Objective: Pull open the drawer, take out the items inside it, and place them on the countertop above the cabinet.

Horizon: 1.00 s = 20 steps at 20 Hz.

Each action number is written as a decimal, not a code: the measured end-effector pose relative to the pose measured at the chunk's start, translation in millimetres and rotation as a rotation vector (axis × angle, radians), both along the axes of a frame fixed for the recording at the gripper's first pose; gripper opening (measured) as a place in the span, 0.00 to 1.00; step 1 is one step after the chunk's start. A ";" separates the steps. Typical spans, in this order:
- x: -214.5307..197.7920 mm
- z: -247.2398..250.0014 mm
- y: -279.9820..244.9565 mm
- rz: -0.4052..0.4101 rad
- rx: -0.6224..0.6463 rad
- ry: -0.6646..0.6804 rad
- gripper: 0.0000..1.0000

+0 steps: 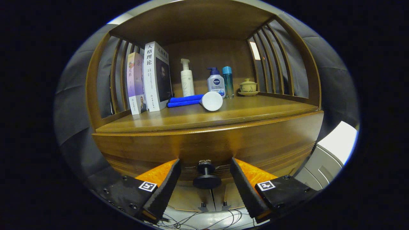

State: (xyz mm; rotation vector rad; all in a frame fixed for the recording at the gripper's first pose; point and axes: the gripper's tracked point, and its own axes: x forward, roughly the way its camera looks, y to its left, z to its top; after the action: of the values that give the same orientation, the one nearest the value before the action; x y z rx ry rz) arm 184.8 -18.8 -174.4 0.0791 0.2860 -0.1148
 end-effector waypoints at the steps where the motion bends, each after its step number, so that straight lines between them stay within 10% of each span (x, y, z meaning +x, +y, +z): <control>1: 0.9 0.5 0.5 -0.002 0.002 0.000 0.98; 10: -20.7 53.9 7.3 0.055 -0.032 -0.065 0.98; 20: -137.8 194.1 -8.4 0.069 -0.029 -0.296 0.98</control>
State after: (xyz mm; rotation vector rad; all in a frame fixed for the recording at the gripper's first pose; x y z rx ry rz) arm 47.0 -27.2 19.6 0.0563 -0.0090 -0.0377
